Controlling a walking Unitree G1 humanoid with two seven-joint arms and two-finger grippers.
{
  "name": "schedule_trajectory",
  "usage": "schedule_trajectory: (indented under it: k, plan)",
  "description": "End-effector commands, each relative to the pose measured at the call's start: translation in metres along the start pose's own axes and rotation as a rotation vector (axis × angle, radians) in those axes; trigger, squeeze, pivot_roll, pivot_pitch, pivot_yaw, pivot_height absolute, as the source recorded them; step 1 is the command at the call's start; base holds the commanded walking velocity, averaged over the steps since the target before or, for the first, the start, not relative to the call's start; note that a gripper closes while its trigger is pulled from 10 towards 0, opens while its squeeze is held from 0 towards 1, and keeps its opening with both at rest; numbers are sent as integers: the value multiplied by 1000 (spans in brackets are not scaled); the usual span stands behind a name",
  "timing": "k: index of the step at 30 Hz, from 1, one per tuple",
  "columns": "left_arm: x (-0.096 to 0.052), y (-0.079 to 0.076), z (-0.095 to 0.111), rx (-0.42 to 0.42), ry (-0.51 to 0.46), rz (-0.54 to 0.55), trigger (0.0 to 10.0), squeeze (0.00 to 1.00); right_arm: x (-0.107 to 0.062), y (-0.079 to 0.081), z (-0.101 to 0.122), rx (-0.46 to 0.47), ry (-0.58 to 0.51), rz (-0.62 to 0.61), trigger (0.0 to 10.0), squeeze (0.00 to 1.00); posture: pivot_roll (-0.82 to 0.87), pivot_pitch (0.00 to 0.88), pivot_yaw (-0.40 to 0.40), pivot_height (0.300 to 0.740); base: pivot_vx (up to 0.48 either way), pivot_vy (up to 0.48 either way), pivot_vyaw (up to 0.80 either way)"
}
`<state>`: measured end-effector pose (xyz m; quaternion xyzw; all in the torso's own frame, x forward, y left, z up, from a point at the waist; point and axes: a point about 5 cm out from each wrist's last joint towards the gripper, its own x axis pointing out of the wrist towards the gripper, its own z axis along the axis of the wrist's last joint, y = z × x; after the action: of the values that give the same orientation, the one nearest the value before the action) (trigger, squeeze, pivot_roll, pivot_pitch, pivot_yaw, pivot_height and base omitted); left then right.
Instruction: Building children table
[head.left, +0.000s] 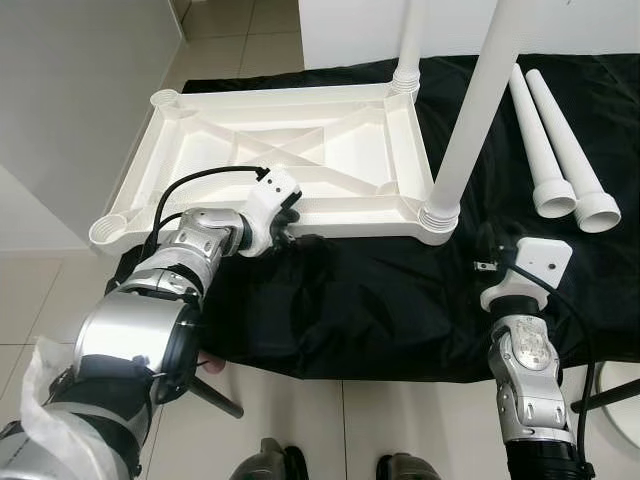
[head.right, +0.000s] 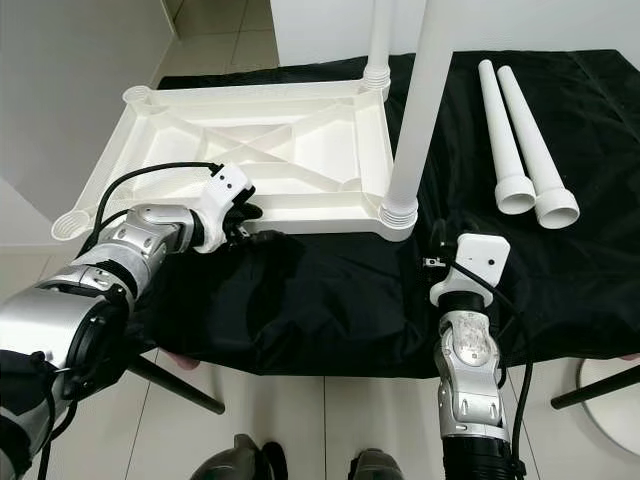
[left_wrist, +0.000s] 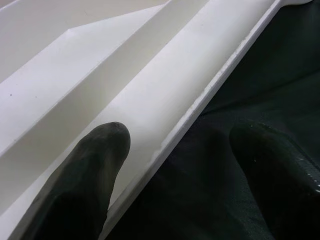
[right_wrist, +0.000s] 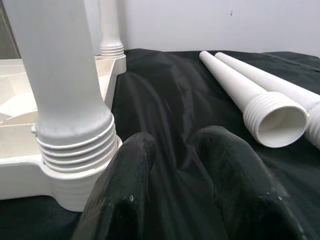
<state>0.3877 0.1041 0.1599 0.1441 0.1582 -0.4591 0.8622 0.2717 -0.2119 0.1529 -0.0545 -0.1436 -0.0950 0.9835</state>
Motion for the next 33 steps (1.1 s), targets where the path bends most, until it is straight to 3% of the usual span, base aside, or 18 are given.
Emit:
schedule_trajectory:
  k: [1,3,4,5,7,8,21,26,28,31,33]
  plan:
    - [-15,30,-24,-8,112,653,7216,0,-3,4,-4,4,23,8,10000,0,-135,124,134,740,0,0,0]
    - [-15,30,-24,-8,112,653,7216,0,-3,4,-4,4,23,8,10000,0,-135,124,134,740,0,0,0]
    - [-13,26,-31,7,144,580,1333,0,-3,5,-4,5,28,12,10000,0,-130,129,131,740,0,0,0]
    - [-11,21,-36,40,174,515,0,0,-3,5,-5,4,32,15,10000,0,-130,131,131,740,0,0,0]
    - [-11,21,-36,40,174,515,0,0,-3,5,-5,4,32,15,10000,0,-130,131,131,740,0,0,0]
    - [-6,12,-44,79,204,410,0,0,-3,5,-5,1,35,15,10000,0,-130,131,131,740,0,0,0]
    - [-2,2,-54,129,221,342,0,0,-3,3,-5,-15,42,16,10000,0,-130,138,135,740,0,0,0]
    - [1,-3,-53,126,183,294,0,0,-3,3,-5,-17,41,15,10000,0,-128,144,138,740,0,0,0]
    - [7,-13,-51,128,128,205,0,0,-2,3,-5,-17,41,11,10000,0,-128,135,145,740,0,0,0]
    - [12,-20,-50,130,97,154,0,0,-2,3,-6,-16,42,8,10000,0,-126,131,146,740,0,0,0]
    - [24,-37,-45,127,22,64,0,0,-2,4,-7,-14,42,7,10000,0,-125,124,148,740,0,0,0]
